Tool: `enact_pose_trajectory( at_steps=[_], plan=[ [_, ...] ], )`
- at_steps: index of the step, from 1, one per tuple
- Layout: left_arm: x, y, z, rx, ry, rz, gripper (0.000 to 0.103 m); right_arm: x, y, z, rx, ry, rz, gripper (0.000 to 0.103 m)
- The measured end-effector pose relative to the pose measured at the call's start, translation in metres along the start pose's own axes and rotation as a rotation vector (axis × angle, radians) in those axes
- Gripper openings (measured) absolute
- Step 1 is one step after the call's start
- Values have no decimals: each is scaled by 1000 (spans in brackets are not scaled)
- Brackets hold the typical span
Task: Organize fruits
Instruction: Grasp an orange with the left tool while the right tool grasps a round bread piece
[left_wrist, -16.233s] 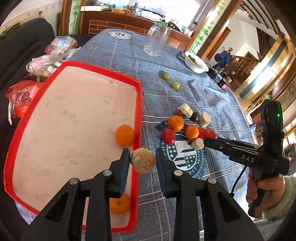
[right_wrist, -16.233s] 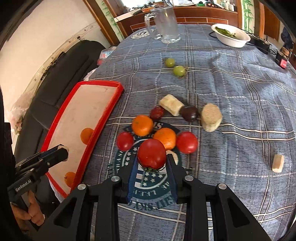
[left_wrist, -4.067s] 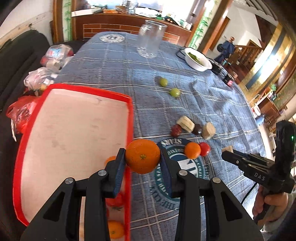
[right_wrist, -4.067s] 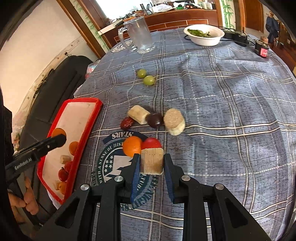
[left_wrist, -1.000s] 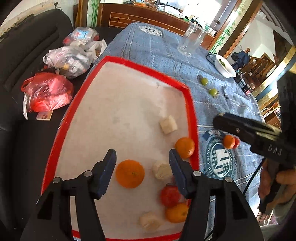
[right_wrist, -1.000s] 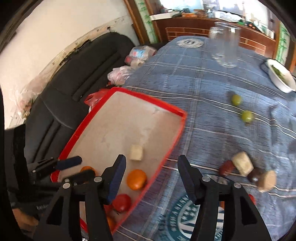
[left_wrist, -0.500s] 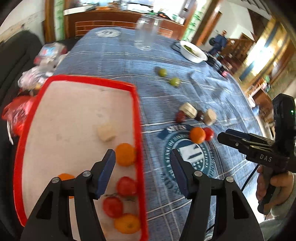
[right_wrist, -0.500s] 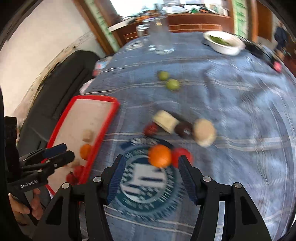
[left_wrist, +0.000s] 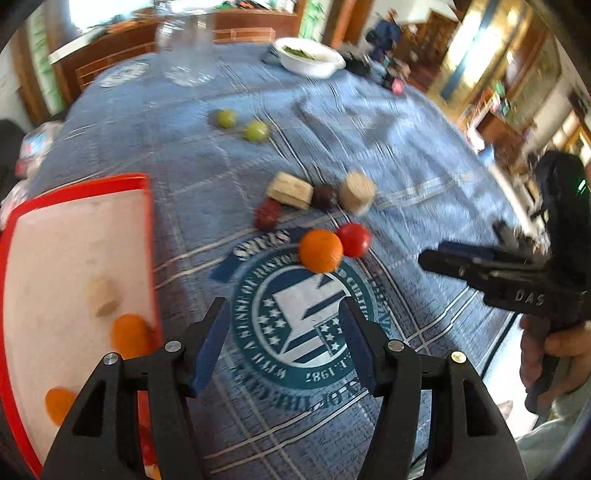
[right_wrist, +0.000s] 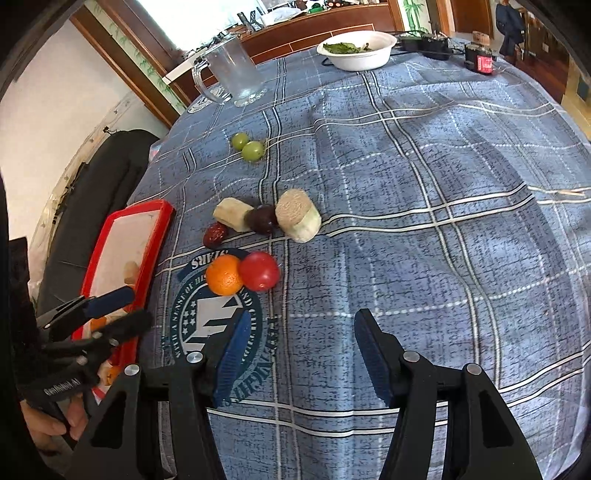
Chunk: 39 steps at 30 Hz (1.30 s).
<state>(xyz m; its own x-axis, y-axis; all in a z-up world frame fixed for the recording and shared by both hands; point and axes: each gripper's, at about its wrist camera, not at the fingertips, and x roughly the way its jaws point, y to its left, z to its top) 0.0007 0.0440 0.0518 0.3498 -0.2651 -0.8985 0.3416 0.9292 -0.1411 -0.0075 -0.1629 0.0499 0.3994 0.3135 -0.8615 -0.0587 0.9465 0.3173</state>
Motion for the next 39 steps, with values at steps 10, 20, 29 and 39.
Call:
enact_pose_trajectory(
  at_steps=[10,20,29,39],
  plan=[
    [40,-14,14,57,73,1,59,9,1,14,-15,12,-18,52],
    [56,-25,29,95,86,-13,51,36,16,53,-54,42,-11,45],
    [64,-29,34,99,97,-15,51,69,27,71,-94,87,-63,40],
    [63,-28,36,86,86,-42,33,67,25,68,-83,68,-56,35]
  ],
)
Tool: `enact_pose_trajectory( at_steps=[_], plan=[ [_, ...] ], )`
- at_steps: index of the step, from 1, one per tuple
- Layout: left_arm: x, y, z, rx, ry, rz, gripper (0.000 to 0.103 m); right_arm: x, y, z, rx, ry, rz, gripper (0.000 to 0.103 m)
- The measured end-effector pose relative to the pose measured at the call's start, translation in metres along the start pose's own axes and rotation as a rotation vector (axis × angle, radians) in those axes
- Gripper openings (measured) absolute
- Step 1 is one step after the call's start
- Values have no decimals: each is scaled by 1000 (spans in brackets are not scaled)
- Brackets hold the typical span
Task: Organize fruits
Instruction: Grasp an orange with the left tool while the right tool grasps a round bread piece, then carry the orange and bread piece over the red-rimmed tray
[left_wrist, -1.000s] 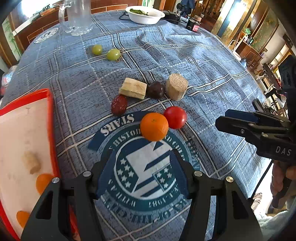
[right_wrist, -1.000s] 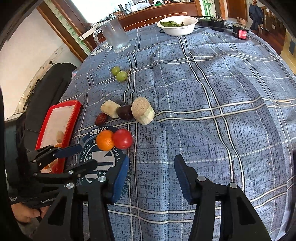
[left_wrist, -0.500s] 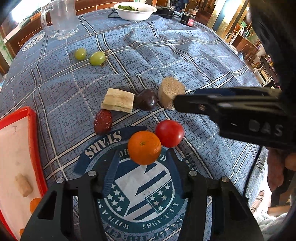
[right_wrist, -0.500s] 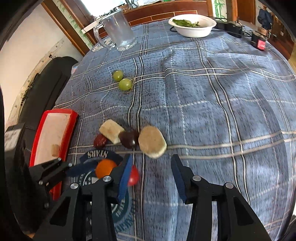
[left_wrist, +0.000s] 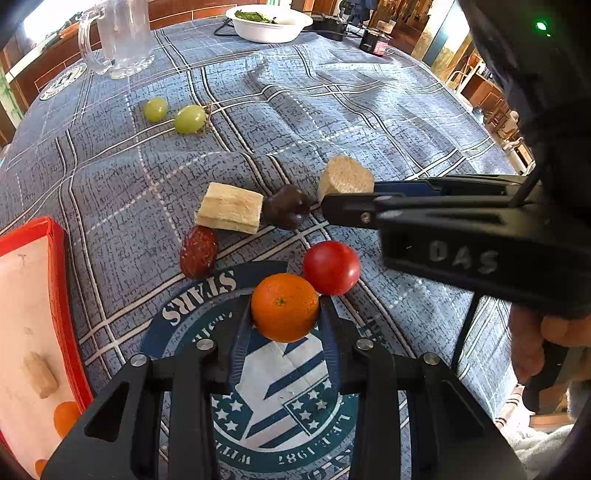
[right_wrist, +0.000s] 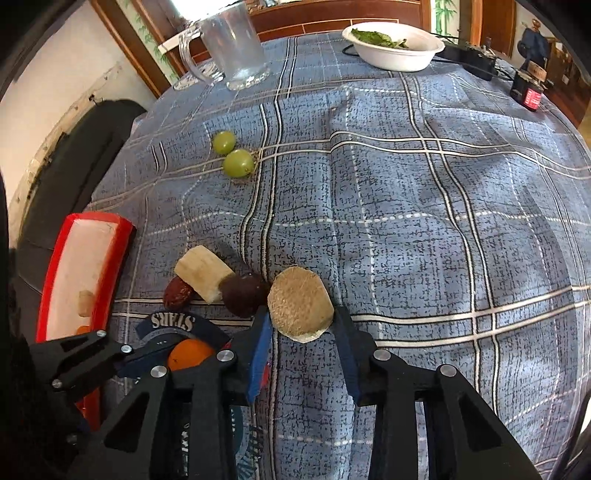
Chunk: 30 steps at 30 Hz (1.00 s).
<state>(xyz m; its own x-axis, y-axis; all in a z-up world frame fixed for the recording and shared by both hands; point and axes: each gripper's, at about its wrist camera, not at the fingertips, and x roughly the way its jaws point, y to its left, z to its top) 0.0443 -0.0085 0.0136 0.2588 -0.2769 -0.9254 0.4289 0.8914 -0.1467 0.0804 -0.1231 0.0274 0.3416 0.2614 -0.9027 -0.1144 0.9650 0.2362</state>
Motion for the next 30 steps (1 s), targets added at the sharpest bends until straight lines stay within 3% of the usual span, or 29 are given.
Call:
enact_pose_trajectory(
  at_steps=[15,30],
  plan=[
    [-34,4,-36,-87,-43,-58,33,-44,-22,-55,65,-35,67,35],
    [-85,41,-75,-254,-135,-49,33,-46,11,-68,-26,-7,113,34]
  ],
)
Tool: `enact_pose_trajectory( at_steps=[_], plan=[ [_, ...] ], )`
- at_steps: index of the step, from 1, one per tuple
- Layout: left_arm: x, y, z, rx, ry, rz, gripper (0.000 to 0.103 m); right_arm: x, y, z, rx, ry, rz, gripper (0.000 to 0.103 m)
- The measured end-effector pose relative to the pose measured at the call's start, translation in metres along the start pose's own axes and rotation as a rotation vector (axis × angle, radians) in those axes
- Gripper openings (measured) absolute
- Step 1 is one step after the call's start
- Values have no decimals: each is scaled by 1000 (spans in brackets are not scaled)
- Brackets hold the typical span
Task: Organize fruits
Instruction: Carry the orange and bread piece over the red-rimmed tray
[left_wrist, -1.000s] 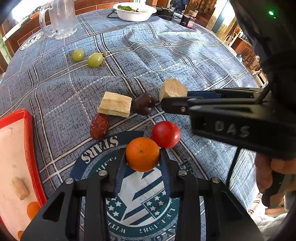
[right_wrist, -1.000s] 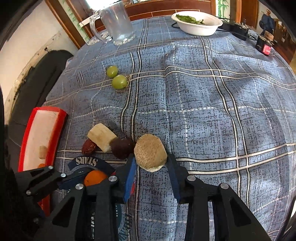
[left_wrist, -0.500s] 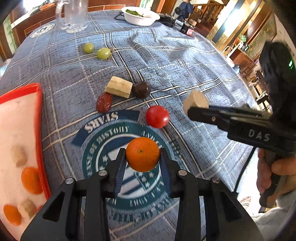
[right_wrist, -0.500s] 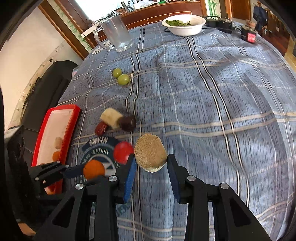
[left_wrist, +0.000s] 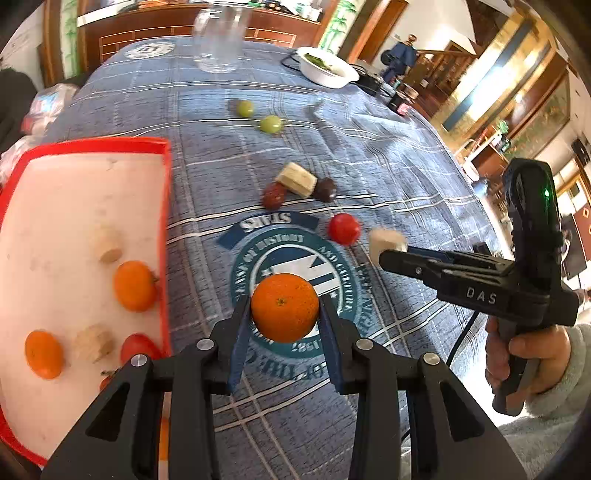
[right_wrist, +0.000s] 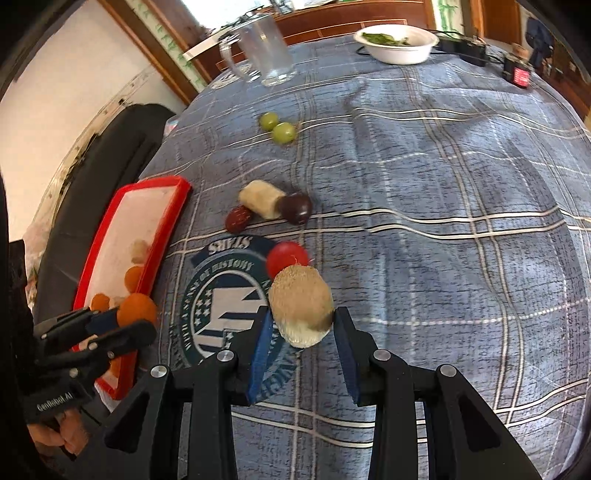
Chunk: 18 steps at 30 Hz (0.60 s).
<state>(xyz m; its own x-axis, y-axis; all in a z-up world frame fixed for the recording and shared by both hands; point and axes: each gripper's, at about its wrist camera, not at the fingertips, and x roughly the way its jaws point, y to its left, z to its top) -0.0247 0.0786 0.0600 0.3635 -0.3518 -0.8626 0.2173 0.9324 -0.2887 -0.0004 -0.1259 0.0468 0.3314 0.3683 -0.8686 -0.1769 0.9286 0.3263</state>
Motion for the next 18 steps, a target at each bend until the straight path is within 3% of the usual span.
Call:
enact_pose_trajectory(
  at_steps=[7,13,18],
  plan=[
    [-9,14,-5,-42,-22,35,33,4,26,-1,-93,10,12,25],
    [-18,24,-7,-84,-41,38,33,11,18,-1,-37,28,36,29],
    [-20,30,-9,-96,-43,44,33,16,20,2,-24,39,69,40]
  ],
)
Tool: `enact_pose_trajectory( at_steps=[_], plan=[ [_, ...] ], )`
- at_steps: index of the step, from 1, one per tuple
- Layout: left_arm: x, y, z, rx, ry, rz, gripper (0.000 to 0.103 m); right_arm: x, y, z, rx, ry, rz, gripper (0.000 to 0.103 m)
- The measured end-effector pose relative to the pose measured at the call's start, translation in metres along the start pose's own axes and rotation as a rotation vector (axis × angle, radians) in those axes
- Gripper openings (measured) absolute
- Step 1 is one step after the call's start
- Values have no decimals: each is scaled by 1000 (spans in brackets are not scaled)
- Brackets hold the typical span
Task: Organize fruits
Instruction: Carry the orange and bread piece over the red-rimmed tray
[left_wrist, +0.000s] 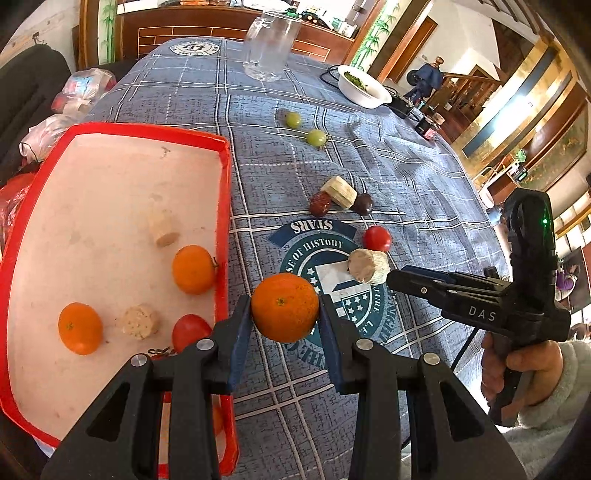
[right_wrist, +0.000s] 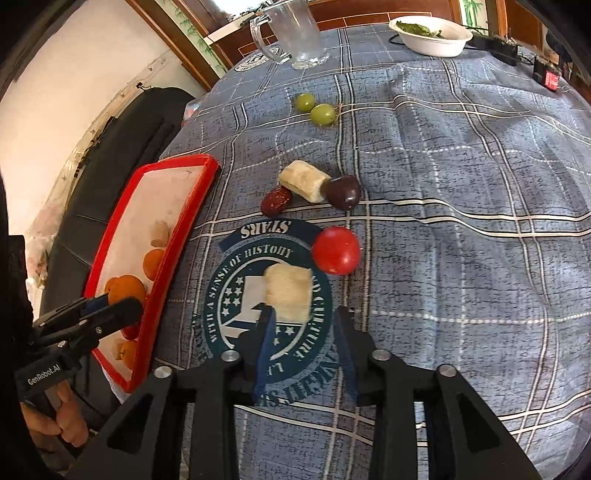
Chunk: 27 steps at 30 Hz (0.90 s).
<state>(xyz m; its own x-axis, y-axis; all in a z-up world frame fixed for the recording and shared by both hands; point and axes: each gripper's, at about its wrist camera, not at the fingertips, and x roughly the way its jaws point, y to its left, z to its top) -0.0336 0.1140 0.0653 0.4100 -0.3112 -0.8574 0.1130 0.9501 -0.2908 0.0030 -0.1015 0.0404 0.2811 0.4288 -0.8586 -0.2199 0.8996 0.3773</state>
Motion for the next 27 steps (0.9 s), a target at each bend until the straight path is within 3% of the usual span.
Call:
enact_pose_trajectory(
  at_steps=[8,15,27],
  plan=[
    [-10,5,-1,3,-17,21,33,21,12,11,2,25,3,44],
    [-19,23,-4,-31,-32,45,33,35,24,18,-55,35,-67,30],
    [-32,42,-8,-74,-55,78,33,35,83,28,-188,1,-12,30]
  ],
)
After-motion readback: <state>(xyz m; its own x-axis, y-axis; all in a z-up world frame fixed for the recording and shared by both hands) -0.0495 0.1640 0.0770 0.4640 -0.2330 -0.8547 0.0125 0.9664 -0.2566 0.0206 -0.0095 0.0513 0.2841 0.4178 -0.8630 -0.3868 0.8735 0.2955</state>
